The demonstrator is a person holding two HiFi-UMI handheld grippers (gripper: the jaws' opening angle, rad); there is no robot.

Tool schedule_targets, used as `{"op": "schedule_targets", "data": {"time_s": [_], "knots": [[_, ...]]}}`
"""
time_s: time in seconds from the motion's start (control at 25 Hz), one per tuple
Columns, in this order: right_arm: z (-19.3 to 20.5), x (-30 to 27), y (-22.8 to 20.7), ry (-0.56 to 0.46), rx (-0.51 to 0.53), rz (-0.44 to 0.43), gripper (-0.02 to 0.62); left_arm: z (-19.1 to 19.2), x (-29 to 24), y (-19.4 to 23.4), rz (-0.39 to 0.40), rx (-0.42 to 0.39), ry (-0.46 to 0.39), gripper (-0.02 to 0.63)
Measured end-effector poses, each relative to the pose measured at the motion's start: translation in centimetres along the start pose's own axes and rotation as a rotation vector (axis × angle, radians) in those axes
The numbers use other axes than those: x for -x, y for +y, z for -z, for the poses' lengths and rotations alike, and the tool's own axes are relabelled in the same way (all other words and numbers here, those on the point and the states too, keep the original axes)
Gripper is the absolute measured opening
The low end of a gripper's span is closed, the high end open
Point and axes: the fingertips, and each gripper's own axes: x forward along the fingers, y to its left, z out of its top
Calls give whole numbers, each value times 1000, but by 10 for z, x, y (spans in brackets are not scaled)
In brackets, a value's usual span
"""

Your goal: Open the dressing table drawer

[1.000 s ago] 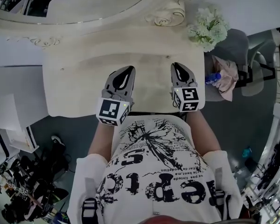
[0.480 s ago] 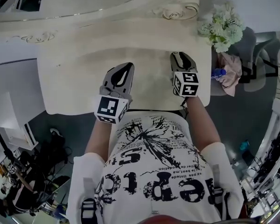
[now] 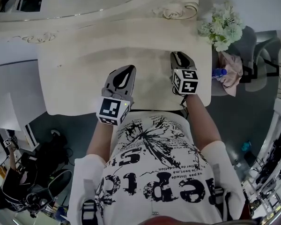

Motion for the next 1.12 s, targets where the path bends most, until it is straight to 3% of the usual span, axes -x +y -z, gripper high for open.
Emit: {"op": "schedule_targets", "data": {"time_s": [1.12], "knots": [[43,46,15,43,-37,-46,107,3,16,-35,36,-33,5,20]]}}
